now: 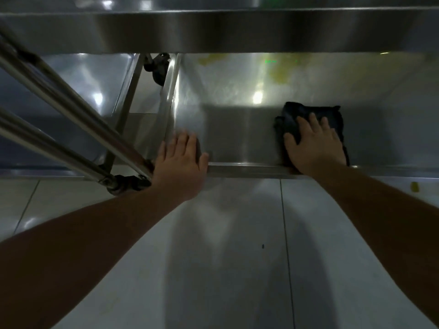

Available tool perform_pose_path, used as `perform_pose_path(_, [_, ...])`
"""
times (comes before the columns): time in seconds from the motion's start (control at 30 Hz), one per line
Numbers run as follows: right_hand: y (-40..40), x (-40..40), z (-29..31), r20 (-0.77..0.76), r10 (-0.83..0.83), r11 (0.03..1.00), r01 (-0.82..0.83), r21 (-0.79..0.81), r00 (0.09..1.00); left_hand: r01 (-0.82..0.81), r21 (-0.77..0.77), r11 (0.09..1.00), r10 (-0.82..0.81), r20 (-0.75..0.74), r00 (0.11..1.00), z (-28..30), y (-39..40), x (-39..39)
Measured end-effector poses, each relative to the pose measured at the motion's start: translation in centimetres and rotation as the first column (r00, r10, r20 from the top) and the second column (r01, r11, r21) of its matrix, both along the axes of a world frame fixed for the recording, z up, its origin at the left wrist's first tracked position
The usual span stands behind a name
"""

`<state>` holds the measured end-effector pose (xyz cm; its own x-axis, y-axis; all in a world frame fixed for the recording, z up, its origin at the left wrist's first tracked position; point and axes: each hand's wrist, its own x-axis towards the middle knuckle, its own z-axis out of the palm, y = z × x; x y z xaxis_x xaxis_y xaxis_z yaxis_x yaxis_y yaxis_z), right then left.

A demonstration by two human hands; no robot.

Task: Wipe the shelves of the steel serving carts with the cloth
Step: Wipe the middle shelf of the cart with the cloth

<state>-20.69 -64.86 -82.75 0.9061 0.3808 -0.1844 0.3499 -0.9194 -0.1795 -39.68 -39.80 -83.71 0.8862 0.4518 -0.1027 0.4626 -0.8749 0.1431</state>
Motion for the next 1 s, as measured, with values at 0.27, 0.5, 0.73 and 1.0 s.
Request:
perform_pose_path(0.27, [0.1,-1.5,-0.6,-0.016,0.498,0.867,-0.497,0.022,0.867,0.102,-0.059,0.993,-0.1,0.022,0.995,0.5,-5.6,1.6])
perform_pose_path(0.5, [-2.6,-1.9,-0.4,0.016,0.721,0.69,-0.721,0.061,0.692,0.119,-0.007,0.993,-0.118,0.064,0.991,1.2,-6.5,2.0])
perform_pose_path(0.73, [-4.9,-5.6,1.6,0.142,0.68,0.71,-0.694,0.119,0.72,0.234,-0.068,0.97,-0.24,-0.089,0.967,3.3,-10.4,1.0])
perform_pose_path(1.0, [-15.0,-14.8,7.0,-0.405,0.502,0.811,-0.579,-0.088,0.764,0.309,-0.14,0.941,-0.337,-0.488,0.805,9.6,-17.6,-5.8])
